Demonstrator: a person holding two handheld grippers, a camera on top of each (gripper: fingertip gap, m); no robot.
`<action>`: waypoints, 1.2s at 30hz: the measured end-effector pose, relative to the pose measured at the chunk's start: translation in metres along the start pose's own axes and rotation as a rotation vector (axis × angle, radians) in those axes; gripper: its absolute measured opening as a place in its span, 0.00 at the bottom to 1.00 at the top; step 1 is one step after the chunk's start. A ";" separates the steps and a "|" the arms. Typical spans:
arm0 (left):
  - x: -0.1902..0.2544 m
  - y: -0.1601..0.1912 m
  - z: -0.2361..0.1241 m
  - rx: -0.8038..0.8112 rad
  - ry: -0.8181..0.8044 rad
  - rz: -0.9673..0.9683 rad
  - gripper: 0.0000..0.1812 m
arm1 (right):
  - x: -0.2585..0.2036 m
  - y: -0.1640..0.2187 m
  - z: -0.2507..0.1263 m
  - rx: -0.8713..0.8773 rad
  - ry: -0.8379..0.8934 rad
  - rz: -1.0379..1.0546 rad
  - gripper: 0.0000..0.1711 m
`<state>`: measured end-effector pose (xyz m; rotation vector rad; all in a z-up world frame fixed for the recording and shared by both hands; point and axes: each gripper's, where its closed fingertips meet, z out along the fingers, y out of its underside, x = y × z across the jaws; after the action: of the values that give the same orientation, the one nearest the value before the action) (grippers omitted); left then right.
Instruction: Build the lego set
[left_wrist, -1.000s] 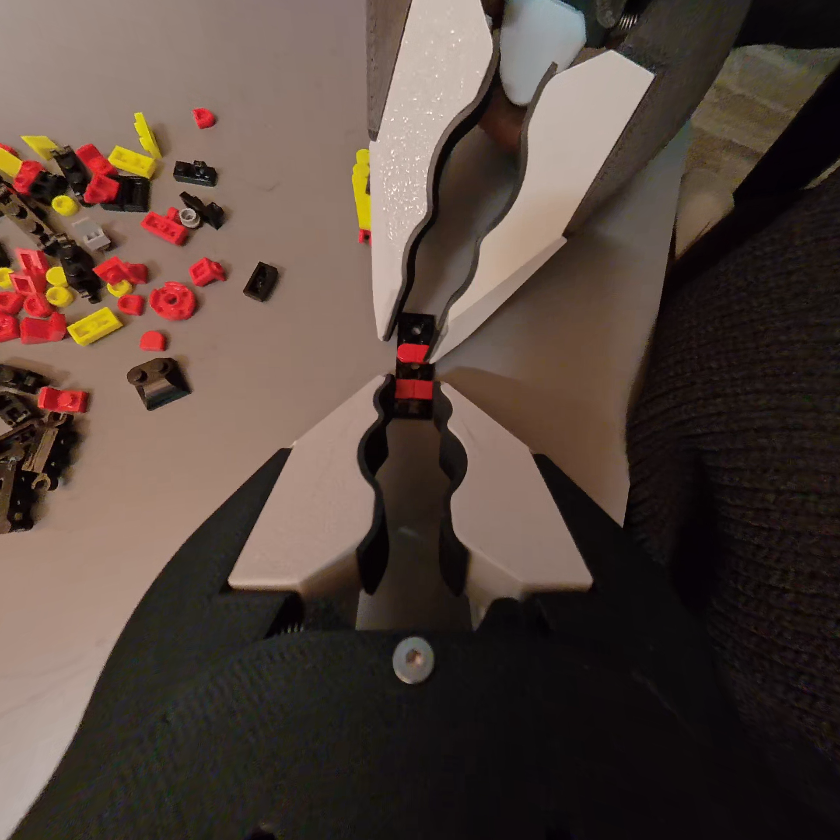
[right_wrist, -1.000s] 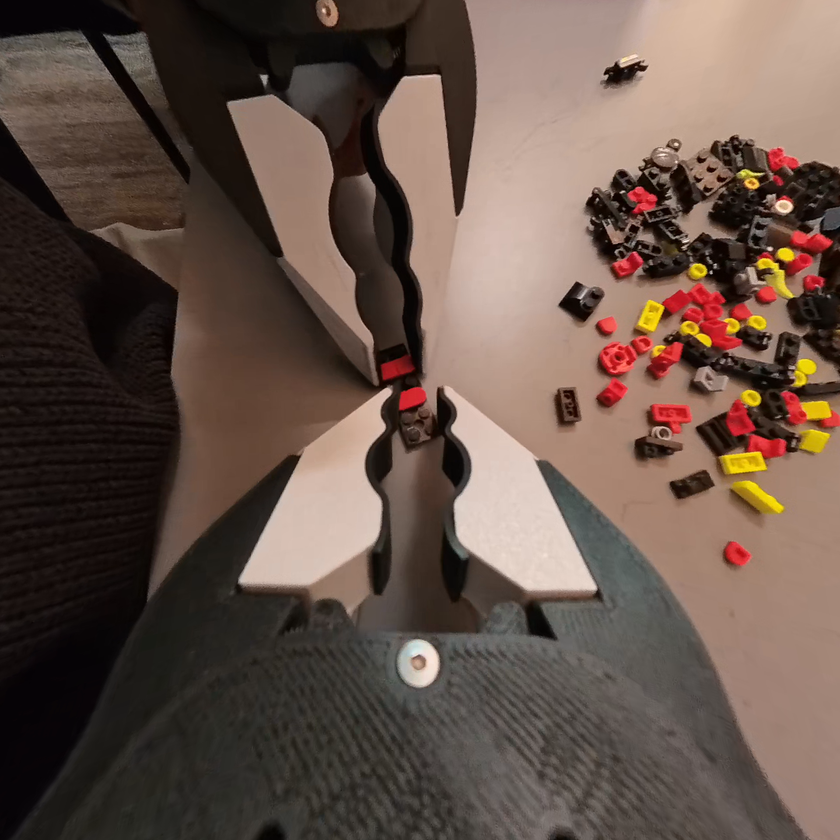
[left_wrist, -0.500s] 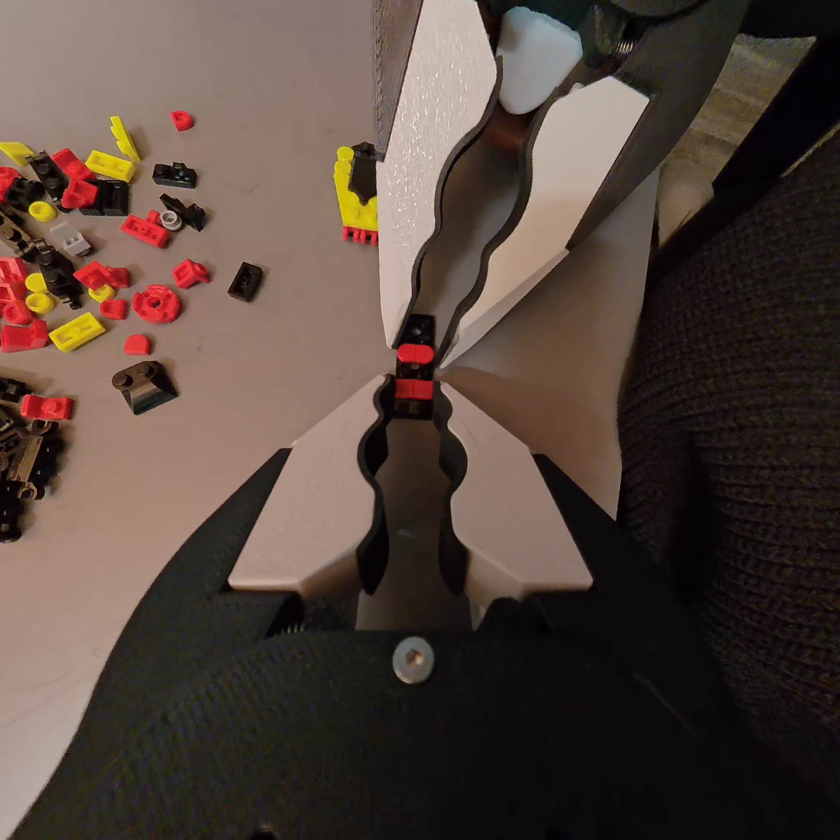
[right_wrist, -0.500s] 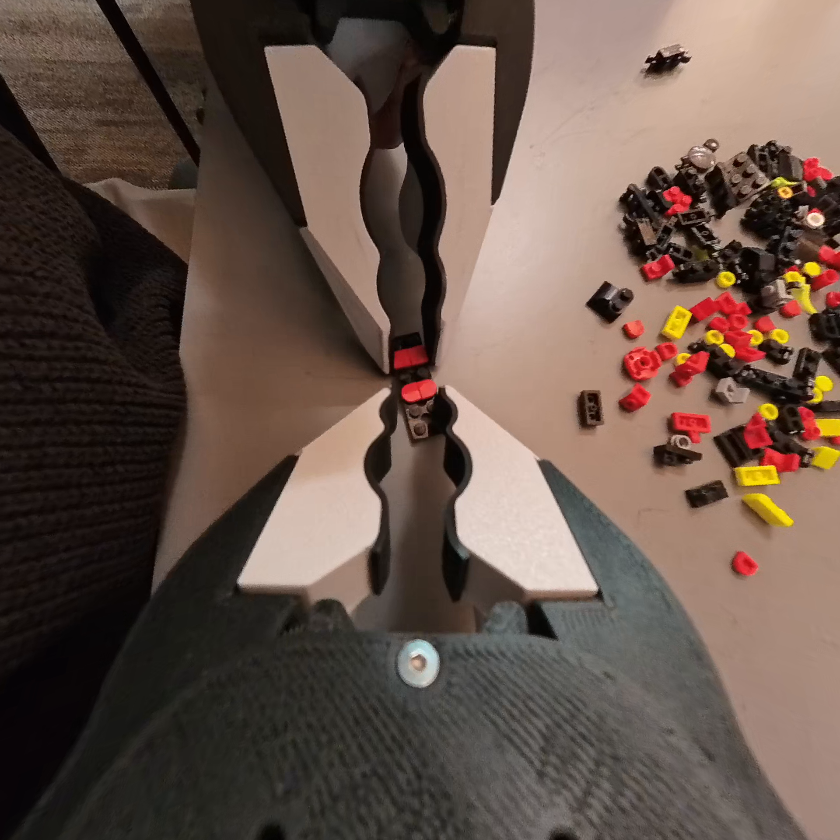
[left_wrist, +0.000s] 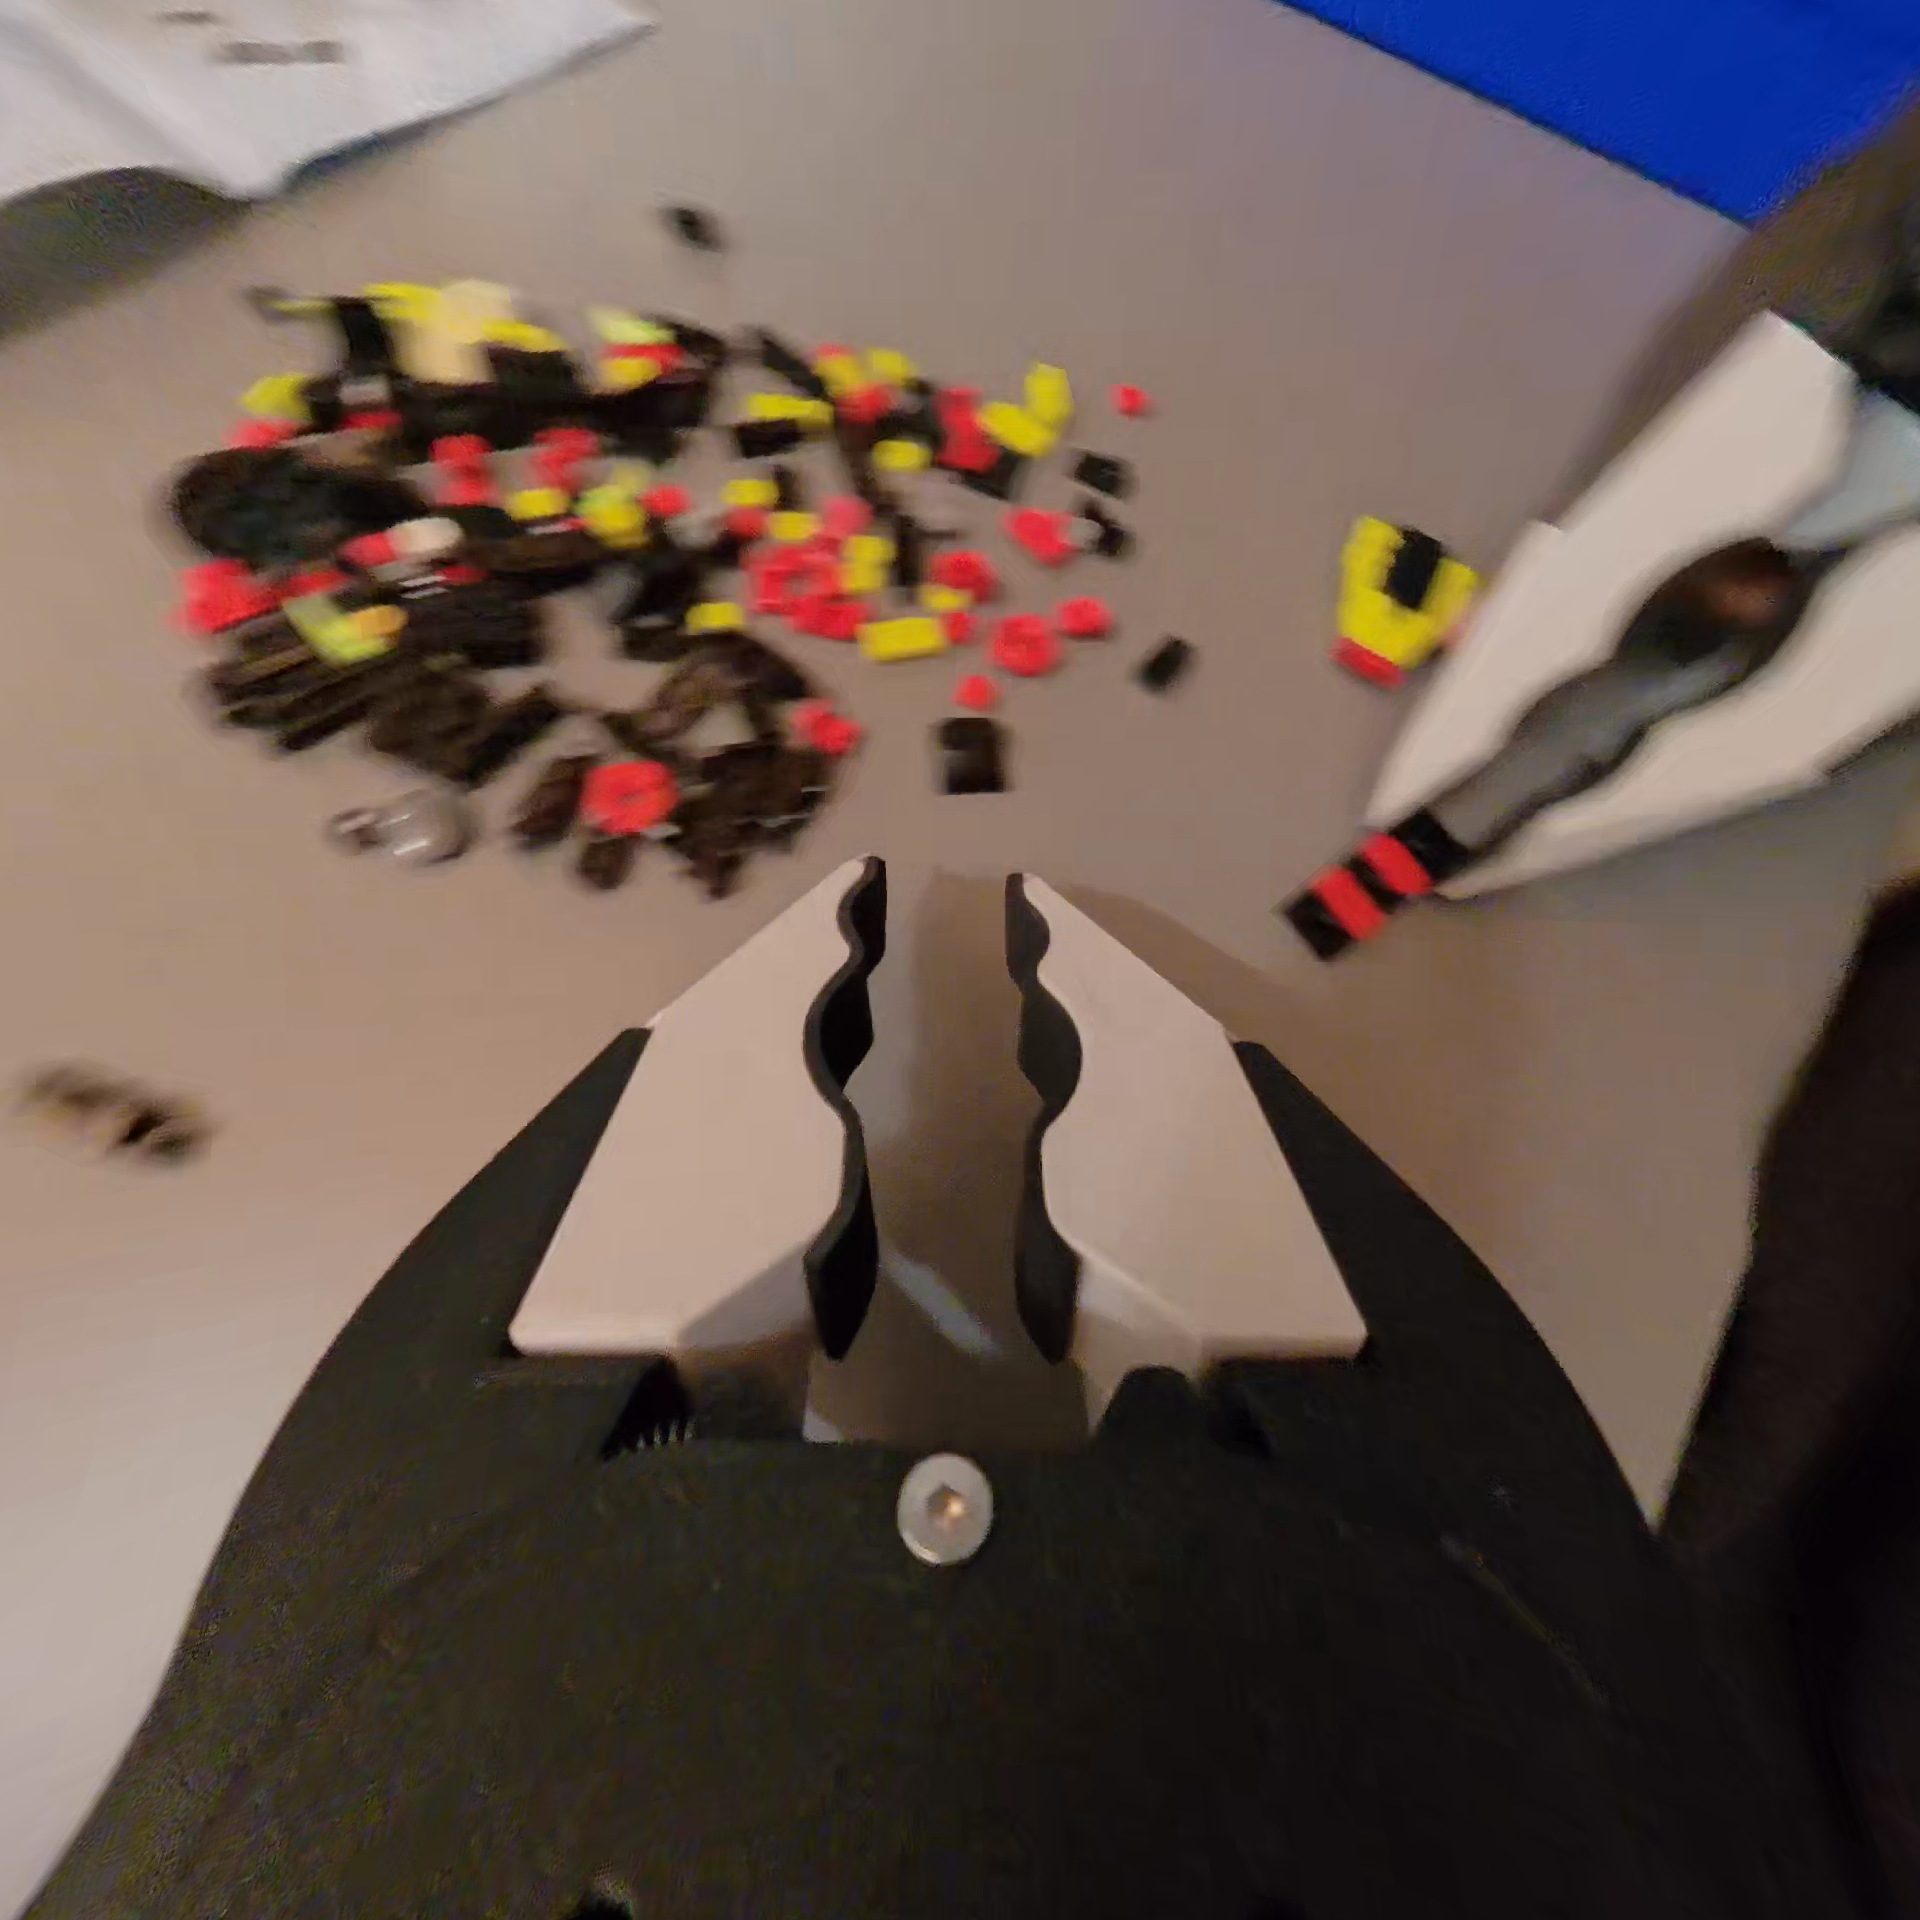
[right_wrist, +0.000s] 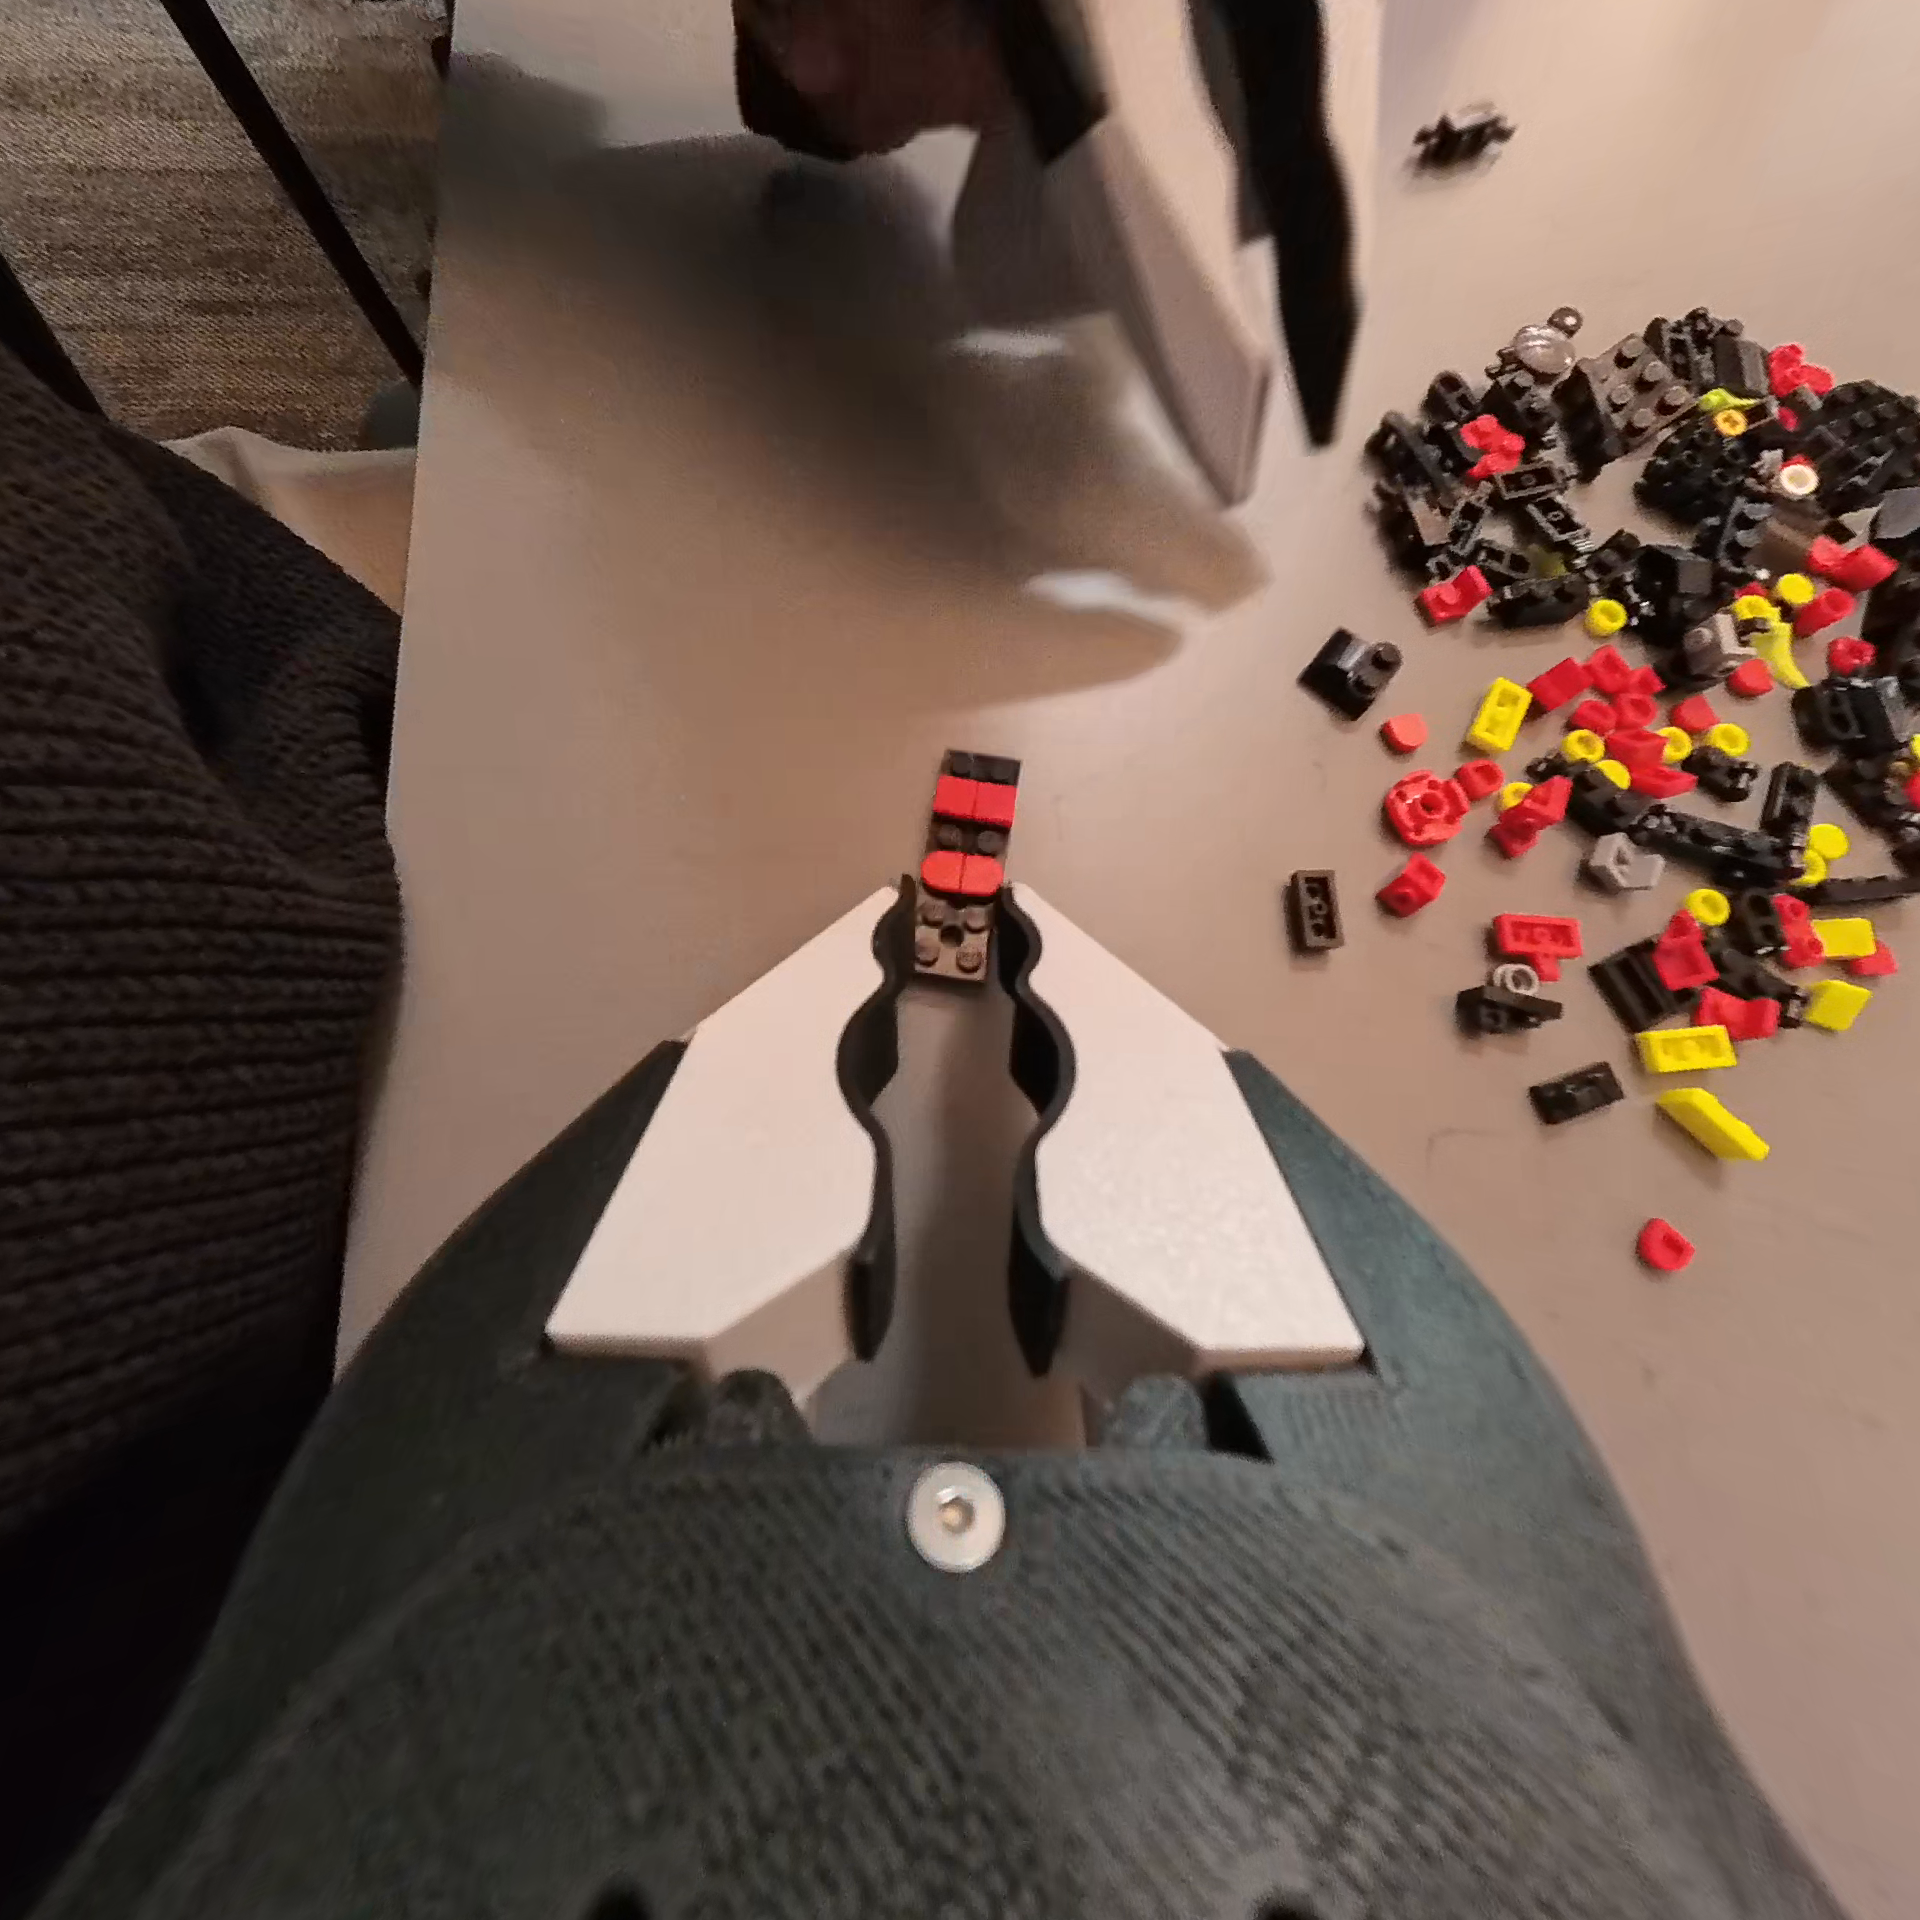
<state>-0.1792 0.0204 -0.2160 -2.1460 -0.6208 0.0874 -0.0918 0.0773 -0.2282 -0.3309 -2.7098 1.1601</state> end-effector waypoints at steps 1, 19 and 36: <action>-0.018 -0.001 -0.005 0.015 -0.066 -0.050 0.11 | 0.000 0.000 0.000 0.001 0.002 -0.003 0.07; -0.145 0.027 -0.040 0.002 -0.559 -0.435 0.12 | 0.001 -0.005 -0.008 0.029 0.029 -0.016 0.06; -0.015 -0.037 -0.012 0.183 -0.011 -0.035 0.18 | 0.020 -0.005 -0.014 0.039 0.128 0.049 0.06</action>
<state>-0.2034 0.0224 -0.1825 -1.9588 -0.6324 0.1319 -0.1085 0.0894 -0.2134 -0.4513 -2.5793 1.1611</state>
